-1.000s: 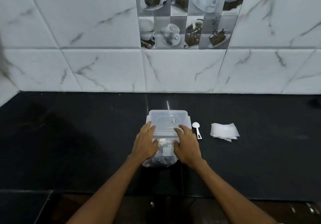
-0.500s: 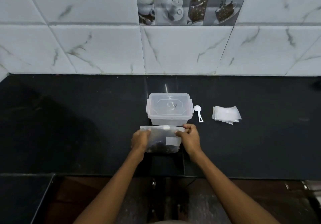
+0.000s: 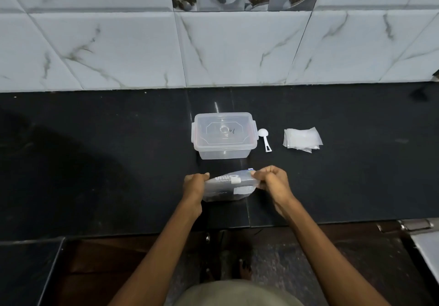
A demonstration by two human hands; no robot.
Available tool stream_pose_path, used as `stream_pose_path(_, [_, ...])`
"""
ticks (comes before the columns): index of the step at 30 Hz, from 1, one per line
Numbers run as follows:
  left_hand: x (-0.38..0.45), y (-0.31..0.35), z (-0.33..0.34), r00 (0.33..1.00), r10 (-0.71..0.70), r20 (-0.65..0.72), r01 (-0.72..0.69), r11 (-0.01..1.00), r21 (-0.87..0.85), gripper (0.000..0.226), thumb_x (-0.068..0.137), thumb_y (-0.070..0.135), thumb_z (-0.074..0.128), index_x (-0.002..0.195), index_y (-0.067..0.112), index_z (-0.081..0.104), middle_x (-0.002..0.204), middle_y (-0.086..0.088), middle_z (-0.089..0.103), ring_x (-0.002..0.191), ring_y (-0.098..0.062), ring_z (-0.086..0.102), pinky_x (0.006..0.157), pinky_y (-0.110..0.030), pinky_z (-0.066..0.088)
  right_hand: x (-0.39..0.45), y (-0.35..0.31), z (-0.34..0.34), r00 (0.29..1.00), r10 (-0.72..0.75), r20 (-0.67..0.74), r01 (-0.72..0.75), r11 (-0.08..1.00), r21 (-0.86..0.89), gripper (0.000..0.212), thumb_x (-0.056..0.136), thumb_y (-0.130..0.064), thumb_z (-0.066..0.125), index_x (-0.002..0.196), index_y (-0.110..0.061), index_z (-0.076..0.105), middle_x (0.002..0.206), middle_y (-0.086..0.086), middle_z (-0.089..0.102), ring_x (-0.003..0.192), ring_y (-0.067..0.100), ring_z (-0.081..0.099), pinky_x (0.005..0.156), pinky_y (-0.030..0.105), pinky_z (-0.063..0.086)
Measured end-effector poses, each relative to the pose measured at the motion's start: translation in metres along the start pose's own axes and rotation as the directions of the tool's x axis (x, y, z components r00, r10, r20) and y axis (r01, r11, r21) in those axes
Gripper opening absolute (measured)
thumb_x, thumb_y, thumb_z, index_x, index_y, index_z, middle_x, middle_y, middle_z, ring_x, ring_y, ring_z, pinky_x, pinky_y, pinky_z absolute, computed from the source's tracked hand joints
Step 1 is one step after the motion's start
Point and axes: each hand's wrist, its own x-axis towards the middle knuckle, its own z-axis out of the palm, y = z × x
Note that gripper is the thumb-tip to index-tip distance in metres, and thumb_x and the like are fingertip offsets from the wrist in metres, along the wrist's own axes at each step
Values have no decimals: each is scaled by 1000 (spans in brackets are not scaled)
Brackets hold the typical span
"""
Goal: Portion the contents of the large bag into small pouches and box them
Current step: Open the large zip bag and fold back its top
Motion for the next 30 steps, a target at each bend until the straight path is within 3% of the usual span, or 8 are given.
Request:
stream_pose_path(3, [-6, 8, -1, 998, -64, -1, 64, 996, 66, 34, 93, 22, 61, 121, 5, 55, 111, -17, 64, 89, -25, 61, 63, -32, 46, 0, -1, 3, 999, 29, -35, -30, 999, -22, 42, 75, 11, 75, 103, -12, 55, 101, 13, 69, 91, 27, 68, 93, 44, 57])
stream_pose_path(8, [-4, 18, -9, 999, -31, 17, 28, 991, 131, 27, 88, 11, 63, 113, 1, 61, 99, -14, 69, 80, -26, 66, 65, -33, 53, -7, -13, 8, 999, -35, -21, 36, 997, 64, 58, 76, 32, 54, 120, -6, 54, 93, 12, 74, 78, 20, 70, 64, 28, 59])
stream_pose_path(15, [-18, 23, -17, 939, 341, 46, -339, 940, -40, 26, 84, -8, 73, 105, 7, 66, 94, -11, 74, 85, -21, 72, 70, -28, 62, -25, -33, 2, 954, -265, 142, 253, 963, 97, 29, 84, 19, 64, 102, -3, 70, 87, 7, 78, 78, 16, 73, 70, 26, 59])
stream_pose_path(18, [-24, 29, -20, 883, 469, 4, -468, 883, -37, 26, 82, -12, 73, 93, 10, 67, 86, -6, 71, 79, -12, 69, 67, -21, 59, -29, -42, 1, 925, -360, 119, 354, 933, 73, 12, 87, 9, 70, 88, -3, 72, 67, -6, 70, 64, 5, 64, 66, 17, 52])
stream_pose_path(21, [-27, 34, -20, 830, 555, -63, -556, 831, -12, 32, 79, -16, 72, 90, 14, 67, 84, -4, 70, 77, -11, 66, 69, -23, 59, -28, -47, 1, 896, -439, 67, 438, 898, 34, 9, 84, 5, 76, 91, -2, 77, 65, 7, 64, 59, 7, 56, 68, 18, 51])
stream_pose_path(23, [-29, 35, -17, 756, 645, -111, -639, 764, 91, 39, 76, -16, 72, 95, 17, 67, 93, 0, 71, 85, -10, 67, 76, -30, 60, -29, -49, 2, 877, -478, 48, 478, 878, 18, 17, 82, 5, 79, 88, -11, 80, 69, 12, 66, 64, 13, 59, 72, 22, 53])
stream_pose_path(26, [-43, 41, -10, 536, 839, -88, -751, 522, 403, 51, 72, -9, 72, 106, 27, 64, 111, 12, 66, 106, -7, 59, 99, -45, 51, -32, -51, 5, 854, -519, 22, 519, 854, -17, 22, 77, 6, 82, 85, -14, 79, 67, -5, 71, 61, 6, 60, 68, 17, 53])
stream_pose_path(30, [-59, 56, 7, 338, 917, 213, -889, 237, 391, 41, 79, 12, 74, 119, 22, 68, 120, 13, 67, 113, -10, 62, 104, -53, 46, -35, -54, 11, 838, -546, 7, 545, 837, -55, 21, 73, 6, 86, 86, -9, 78, 74, 11, 75, 64, 12, 62, 66, 18, 54])
